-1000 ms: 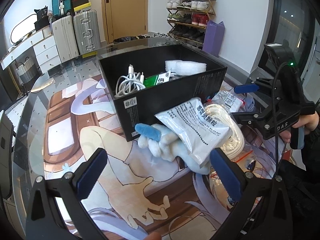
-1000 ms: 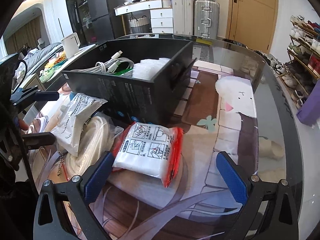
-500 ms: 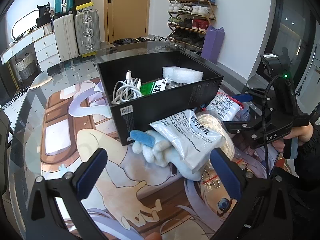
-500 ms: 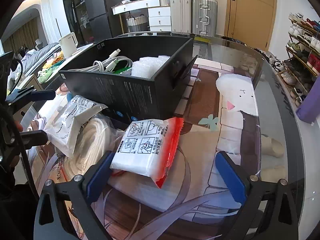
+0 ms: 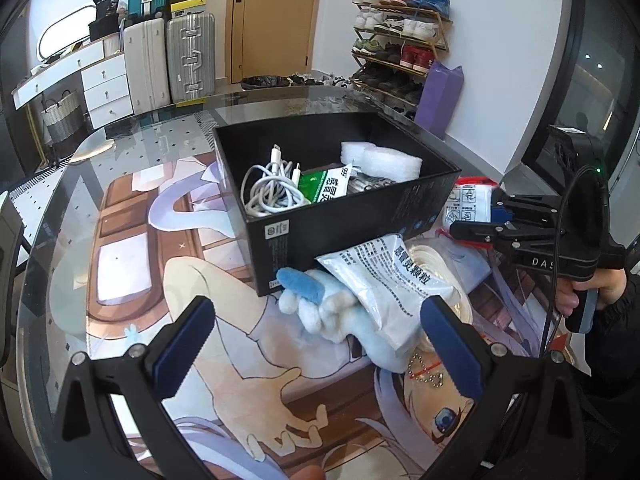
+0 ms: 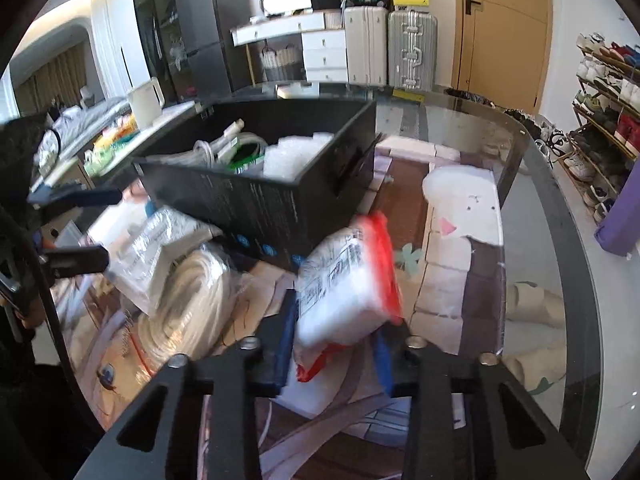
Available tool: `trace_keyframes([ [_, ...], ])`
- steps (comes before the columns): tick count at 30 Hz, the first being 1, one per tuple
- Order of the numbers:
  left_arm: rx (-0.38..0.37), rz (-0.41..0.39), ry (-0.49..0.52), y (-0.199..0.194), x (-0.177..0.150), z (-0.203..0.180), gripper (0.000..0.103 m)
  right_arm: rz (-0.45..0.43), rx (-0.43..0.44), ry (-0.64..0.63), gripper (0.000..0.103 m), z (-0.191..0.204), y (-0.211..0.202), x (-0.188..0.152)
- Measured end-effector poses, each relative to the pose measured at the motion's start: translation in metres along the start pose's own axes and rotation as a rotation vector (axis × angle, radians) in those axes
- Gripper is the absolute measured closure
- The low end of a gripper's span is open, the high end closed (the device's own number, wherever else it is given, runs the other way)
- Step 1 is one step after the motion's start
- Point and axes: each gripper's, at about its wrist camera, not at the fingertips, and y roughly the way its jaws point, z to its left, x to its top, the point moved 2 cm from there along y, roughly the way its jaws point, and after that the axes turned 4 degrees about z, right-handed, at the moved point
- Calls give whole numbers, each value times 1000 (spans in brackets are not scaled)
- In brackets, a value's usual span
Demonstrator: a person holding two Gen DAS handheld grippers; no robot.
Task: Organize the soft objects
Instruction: 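Grasp the red-edged white packet with the right gripper, then lift the red-edged packet with the right gripper while the left grasps the white sachet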
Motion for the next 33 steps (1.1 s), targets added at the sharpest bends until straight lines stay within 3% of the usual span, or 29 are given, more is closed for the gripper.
trace_keyframes([
  [16, -9, -21, 1, -4, 6, -9, 0, 14, 21, -2, 75, -6, -6, -5],
  [21, -18, -40, 9, -8, 7, -15, 0, -51, 20, 28, 83, -12, -16, -2],
  [33, -8, -58, 20, -9, 12, -35, 0, -167, 21, 12, 84, -9, -52, 6],
])
